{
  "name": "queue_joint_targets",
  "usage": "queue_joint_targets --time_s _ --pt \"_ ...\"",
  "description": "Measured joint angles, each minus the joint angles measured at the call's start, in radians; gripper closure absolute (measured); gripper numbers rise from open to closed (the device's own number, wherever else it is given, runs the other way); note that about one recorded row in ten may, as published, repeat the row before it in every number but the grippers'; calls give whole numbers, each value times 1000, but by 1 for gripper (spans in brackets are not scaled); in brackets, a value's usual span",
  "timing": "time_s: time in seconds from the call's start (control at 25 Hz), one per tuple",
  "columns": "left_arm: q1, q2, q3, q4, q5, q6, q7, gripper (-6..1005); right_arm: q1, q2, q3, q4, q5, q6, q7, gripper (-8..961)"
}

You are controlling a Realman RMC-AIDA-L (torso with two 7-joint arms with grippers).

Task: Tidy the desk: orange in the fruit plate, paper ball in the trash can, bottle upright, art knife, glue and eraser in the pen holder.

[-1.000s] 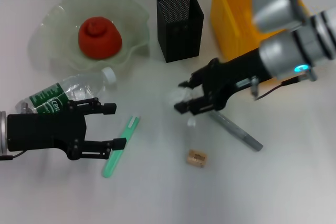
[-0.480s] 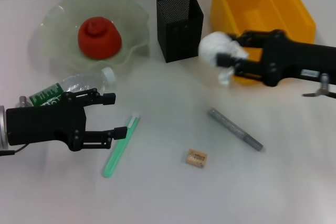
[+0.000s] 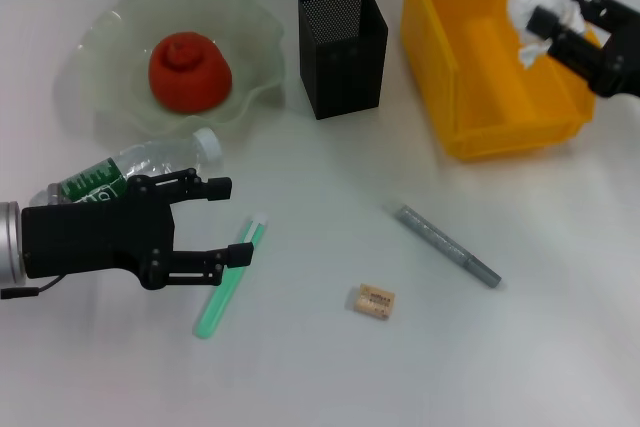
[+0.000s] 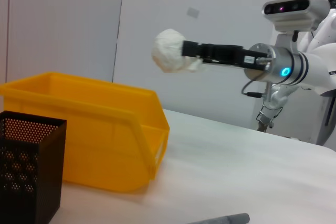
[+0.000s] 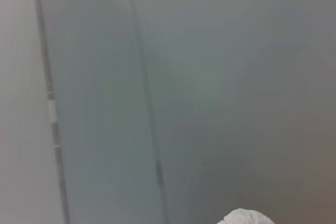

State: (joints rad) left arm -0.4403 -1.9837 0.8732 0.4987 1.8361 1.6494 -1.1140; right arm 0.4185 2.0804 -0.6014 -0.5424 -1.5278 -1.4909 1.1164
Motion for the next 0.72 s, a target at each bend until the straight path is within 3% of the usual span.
queue_joint_targets --time_s 0.44,0.72 --pt "1 -3 0 -1 0 17 -1 149 80 -1 14 22 -6 227 -34 449" --pt "3 -7 -1 2 0 19 -1 154 95 0 14 26 -7 246 -32 421"
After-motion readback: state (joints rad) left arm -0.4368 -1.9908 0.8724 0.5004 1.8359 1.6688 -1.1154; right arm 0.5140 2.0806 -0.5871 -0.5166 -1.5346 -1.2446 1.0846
